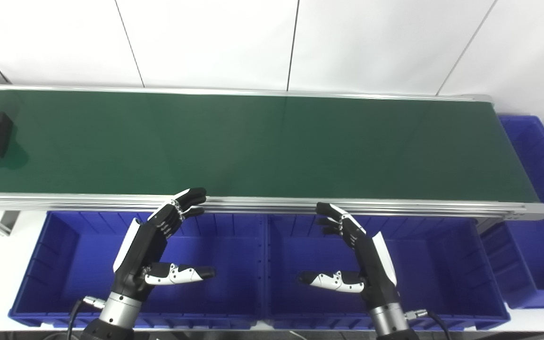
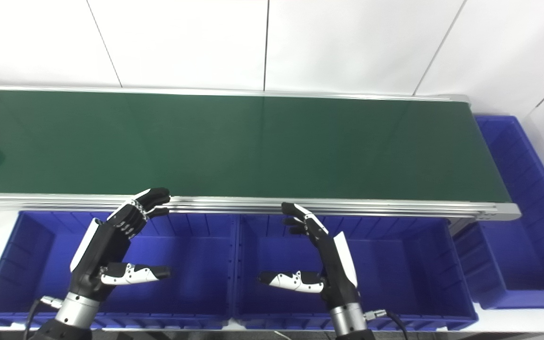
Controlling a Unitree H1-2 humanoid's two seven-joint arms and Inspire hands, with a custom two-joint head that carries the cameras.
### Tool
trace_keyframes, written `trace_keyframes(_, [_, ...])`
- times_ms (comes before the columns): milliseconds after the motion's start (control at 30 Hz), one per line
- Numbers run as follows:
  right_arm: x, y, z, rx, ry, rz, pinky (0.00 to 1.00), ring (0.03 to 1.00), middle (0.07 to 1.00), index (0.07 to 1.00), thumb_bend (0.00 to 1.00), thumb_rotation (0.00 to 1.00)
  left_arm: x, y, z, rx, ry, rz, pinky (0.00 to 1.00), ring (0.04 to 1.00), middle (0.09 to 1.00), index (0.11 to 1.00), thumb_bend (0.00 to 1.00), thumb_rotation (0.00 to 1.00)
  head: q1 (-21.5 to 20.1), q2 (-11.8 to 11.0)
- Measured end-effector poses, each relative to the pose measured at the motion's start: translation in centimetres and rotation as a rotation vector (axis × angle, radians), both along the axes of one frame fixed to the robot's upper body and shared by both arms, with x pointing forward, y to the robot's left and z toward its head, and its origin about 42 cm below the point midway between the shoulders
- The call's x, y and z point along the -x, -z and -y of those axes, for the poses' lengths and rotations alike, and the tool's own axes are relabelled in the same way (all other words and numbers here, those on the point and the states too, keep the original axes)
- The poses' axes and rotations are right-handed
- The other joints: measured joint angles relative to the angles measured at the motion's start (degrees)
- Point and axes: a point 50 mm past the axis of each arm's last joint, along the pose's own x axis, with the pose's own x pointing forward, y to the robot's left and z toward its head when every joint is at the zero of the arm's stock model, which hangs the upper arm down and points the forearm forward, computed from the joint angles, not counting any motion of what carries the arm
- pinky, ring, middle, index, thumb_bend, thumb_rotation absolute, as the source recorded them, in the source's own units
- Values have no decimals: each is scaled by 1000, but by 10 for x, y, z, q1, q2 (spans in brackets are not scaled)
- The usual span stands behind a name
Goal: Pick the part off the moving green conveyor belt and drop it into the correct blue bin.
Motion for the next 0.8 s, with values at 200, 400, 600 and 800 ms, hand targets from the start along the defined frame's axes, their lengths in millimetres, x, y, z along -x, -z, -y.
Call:
trace_keyframes(200, [0, 0, 0, -1, 1, 0, 710, 762, 816, 818, 907, 341, 0, 0, 0, 0, 1, 0, 790, 843, 857, 819, 893, 212, 0, 0])
trace_keyframes(400, [-1, 0, 0, -1, 1, 0, 712, 764, 816, 817, 911, 341, -1, 0, 0, 0, 2, 1, 793, 844, 856, 819, 897, 202, -1, 0])
trace_keyframes(600, [-1, 0, 1, 2, 1, 0, 709, 761, 810, 820, 901, 349, 0, 0, 1, -2, 5, 1, 777, 835, 849, 814, 900, 224, 44, -11])
trace_keyframes(800, [1, 2, 16, 1, 6, -12, 714, 765, 808, 813, 870, 270, 1, 2, 19, -21, 14, 0, 757, 820, 838, 805, 938, 229, 170, -55])
